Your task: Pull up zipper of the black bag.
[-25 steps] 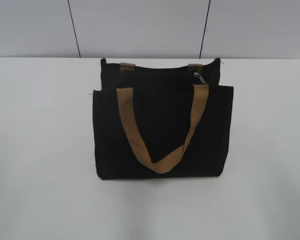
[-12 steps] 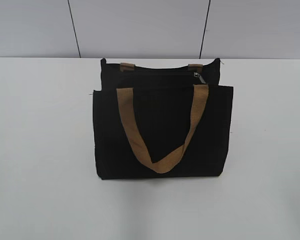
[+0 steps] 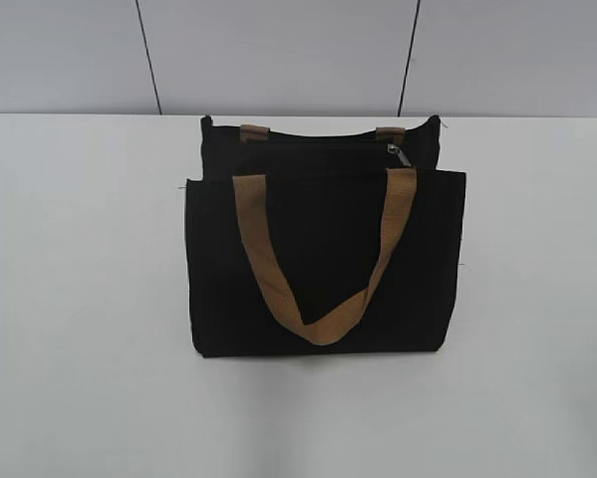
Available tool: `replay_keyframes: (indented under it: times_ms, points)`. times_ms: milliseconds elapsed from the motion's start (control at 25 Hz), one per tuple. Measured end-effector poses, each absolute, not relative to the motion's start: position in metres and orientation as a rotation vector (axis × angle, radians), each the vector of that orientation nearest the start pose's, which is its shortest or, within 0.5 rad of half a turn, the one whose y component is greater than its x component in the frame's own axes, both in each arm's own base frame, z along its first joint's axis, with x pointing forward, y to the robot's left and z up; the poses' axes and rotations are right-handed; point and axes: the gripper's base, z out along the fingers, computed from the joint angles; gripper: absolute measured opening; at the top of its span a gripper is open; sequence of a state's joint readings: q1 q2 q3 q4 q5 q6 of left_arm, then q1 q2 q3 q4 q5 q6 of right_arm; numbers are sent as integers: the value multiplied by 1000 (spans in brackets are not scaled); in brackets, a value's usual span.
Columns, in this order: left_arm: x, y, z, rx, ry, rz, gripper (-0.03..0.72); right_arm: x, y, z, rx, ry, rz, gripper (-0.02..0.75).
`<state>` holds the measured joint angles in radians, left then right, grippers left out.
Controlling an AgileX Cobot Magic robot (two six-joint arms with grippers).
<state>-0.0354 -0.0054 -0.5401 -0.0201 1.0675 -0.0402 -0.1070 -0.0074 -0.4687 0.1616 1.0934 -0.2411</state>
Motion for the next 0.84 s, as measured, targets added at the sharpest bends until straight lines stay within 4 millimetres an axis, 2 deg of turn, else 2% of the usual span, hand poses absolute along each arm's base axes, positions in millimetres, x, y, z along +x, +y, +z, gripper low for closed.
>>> replay_keyframes:
  times_ms: [160, 400, 840]
  points:
    - [-11, -1, 288, -4, 2006, -71, 564, -3, 13, 267, -168, 2083, -4, 558]
    - [-11, -1, 288, -27, 2006, -56, 564, -5, 13, 267, -289, 2070, 67, 558]
    - [-11, -2, 288, -45, 2005, -44, 564, -5, 13, 267, -289, 2070, 69, 557]
